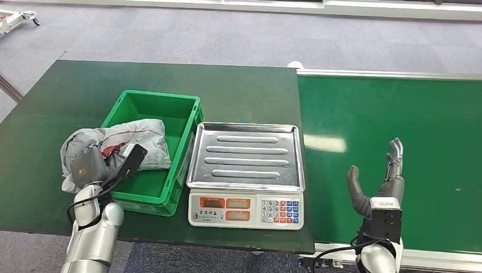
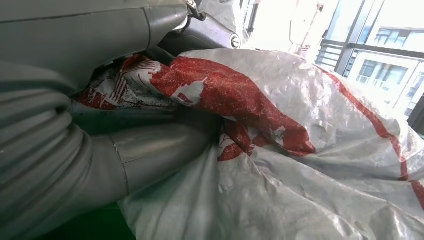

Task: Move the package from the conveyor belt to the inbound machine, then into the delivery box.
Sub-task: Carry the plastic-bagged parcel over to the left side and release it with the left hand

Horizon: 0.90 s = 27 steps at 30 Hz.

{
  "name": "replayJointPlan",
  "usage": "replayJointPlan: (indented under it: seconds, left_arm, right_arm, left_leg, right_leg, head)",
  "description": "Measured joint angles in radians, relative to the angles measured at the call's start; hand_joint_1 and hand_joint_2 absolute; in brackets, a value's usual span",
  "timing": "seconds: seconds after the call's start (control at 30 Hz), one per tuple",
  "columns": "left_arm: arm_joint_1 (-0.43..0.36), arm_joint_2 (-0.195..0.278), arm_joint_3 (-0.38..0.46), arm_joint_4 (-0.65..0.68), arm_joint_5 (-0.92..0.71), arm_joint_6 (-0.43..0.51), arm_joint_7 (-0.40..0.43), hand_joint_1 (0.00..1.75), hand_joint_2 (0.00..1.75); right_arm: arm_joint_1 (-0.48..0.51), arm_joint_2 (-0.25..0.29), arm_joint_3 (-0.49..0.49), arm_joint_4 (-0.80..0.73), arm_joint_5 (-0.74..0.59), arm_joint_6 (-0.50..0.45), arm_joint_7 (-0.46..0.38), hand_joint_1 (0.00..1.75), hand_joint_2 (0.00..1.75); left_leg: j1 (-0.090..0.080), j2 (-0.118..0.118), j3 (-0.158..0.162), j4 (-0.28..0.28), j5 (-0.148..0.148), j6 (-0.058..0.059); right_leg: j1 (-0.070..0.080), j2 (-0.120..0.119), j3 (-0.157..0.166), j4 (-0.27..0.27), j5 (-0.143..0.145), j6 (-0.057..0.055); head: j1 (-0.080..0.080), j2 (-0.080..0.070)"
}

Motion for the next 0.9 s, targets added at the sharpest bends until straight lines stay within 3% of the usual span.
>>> replayJointPlan:
  seconds: [0.27, 0.3, 0.4, 0.43, 0.5, 0.63, 0.77, 0.9]
  left_arm:
    - [0.002, 0.007, -0.021, 0.008, 0.000, -0.037, 0.013, 1.75, 1.75]
    - [0.002, 0.007, -0.026, 0.008, 0.000, -0.045, 0.013, 1.31, 1.75]
    - [-0.001, 0.008, -0.044, 0.008, 0.005, -0.063, 0.015, 0.00, 0.44]
    - [-0.002, 0.008, -0.049, 0.009, 0.014, -0.056, 0.013, 0.00, 0.00]
    - [-0.003, 0.007, -0.059, 0.011, 0.077, 0.001, -0.035, 0.00, 0.00]
    - [0.004, -0.010, -0.091, -0.042, 0.404, 0.104, -0.272, 0.00, 0.00]
    - [0.016, -0.033, -0.168, -0.152, 0.686, 0.089, -0.489, 0.00, 0.00]
    - [0.030, -0.065, -0.257, -0.237, 0.924, -0.009, -0.654, 0.00, 0.00]
  right_arm:
    - [0.005, 0.000, -0.004, -0.002, 0.003, -0.001, 0.000, 0.00, 1.75]
    - [0.009, 0.000, -0.005, -0.004, 0.004, -0.001, 0.000, 0.00, 1.75]
    - [0.017, 0.000, -0.008, -0.012, 0.010, -0.003, 0.001, 0.00, 1.75]
    - [0.019, 0.000, -0.009, -0.013, 0.011, -0.003, 0.002, 0.00, 1.75]
    - [0.025, 0.000, -0.009, -0.017, 0.013, -0.007, 0.003, 0.00, 1.75]
    - [0.046, 0.000, -0.010, -0.025, 0.011, -0.024, -0.004, 0.00, 1.75]
    - [0.044, 0.000, -0.010, -0.022, -0.005, -0.025, -0.028, 0.00, 1.75]
    - [0.015, 0.000, -0.009, -0.007, -0.023, -0.019, -0.063, 0.00, 1.75]
  left_leg:
    - [0.000, 0.000, 0.001, 0.000, 0.001, -0.001]
    - [0.000, 0.000, 0.001, 0.000, 0.001, -0.001]
    - [0.000, 0.000, 0.001, 0.000, 0.001, -0.001]
    - [0.000, -0.001, 0.001, 0.000, 0.001, 0.000]
    - [0.000, -0.001, 0.001, 0.000, 0.001, 0.000]
    - [0.000, -0.001, 0.000, 0.000, 0.001, 0.000]
    - [0.000, -0.001, 0.000, 0.000, 0.001, 0.000]
    - [0.000, -0.001, 0.000, 0.000, 0.000, 0.001]
  right_leg:
    - [0.000, 0.000, 0.000, 0.000, 0.000, 0.000]
    - [0.000, 0.000, 0.001, 0.000, 0.000, 0.000]
    - [0.000, -0.001, 0.001, 0.000, 0.000, 0.000]
    - [0.000, -0.002, 0.001, 0.000, 0.000, 0.000]
    - [0.000, -0.002, 0.001, 0.000, 0.000, 0.000]
    - [0.000, -0.003, 0.001, 0.000, 0.000, 0.000]
    - [-0.001, -0.003, 0.001, 0.000, 0.000, 0.000]
    - [-0.001, -0.003, 0.001, 0.000, 0.000, 0.000]
  head:
    - [0.000, 0.000]
    - [0.000, 0.000]
    - [0.000, 0.000]
    - [0.000, 0.000]
    - [0.000, 0.000]
    - [0.000, 0.000]
    - [0.000, 0.000]
    - [0.000, 0.000]
